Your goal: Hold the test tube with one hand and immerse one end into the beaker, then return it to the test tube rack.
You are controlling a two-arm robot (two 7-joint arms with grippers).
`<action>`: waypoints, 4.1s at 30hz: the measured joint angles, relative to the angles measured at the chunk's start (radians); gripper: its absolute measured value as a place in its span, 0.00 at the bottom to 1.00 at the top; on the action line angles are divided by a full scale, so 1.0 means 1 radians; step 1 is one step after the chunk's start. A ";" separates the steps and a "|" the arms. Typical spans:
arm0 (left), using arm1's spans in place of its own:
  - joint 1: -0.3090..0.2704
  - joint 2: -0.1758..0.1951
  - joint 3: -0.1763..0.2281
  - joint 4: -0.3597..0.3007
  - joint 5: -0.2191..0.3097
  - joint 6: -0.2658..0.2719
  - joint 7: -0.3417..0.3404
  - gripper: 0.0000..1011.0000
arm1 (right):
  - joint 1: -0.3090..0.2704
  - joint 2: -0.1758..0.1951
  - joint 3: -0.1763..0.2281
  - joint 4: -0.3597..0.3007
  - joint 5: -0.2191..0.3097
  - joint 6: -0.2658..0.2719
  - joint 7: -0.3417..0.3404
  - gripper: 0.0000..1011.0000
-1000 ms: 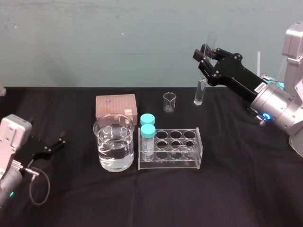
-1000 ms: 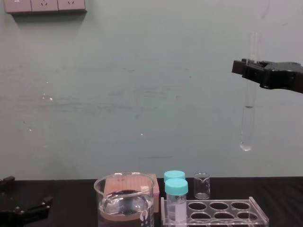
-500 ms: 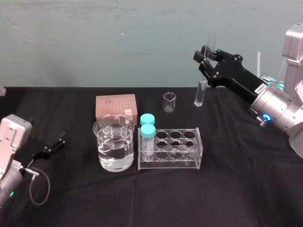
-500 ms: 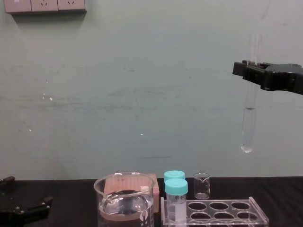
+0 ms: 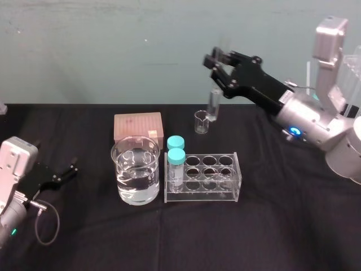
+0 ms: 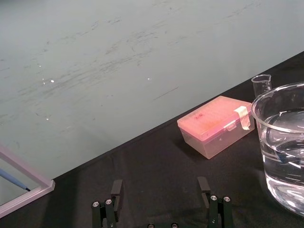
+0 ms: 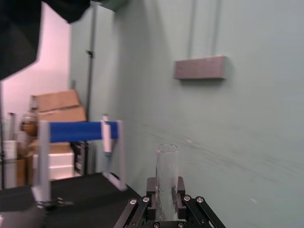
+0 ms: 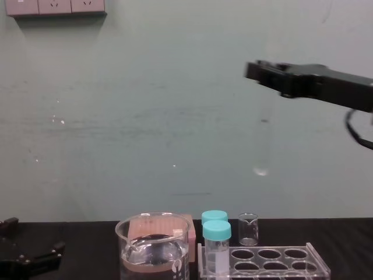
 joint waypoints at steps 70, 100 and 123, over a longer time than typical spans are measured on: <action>0.000 0.000 0.000 0.000 0.000 0.000 0.000 0.99 | 0.226 -0.255 -0.246 0.532 0.007 -0.065 0.277 0.22; 0.000 0.000 0.000 0.000 0.000 0.000 0.000 0.99 | 0.243 -0.277 -0.229 0.580 -0.008 -0.072 0.293 0.22; 0.000 0.000 0.000 0.000 0.000 0.000 0.000 0.99 | 0.246 -0.283 -0.224 0.588 -0.013 -0.075 0.298 0.22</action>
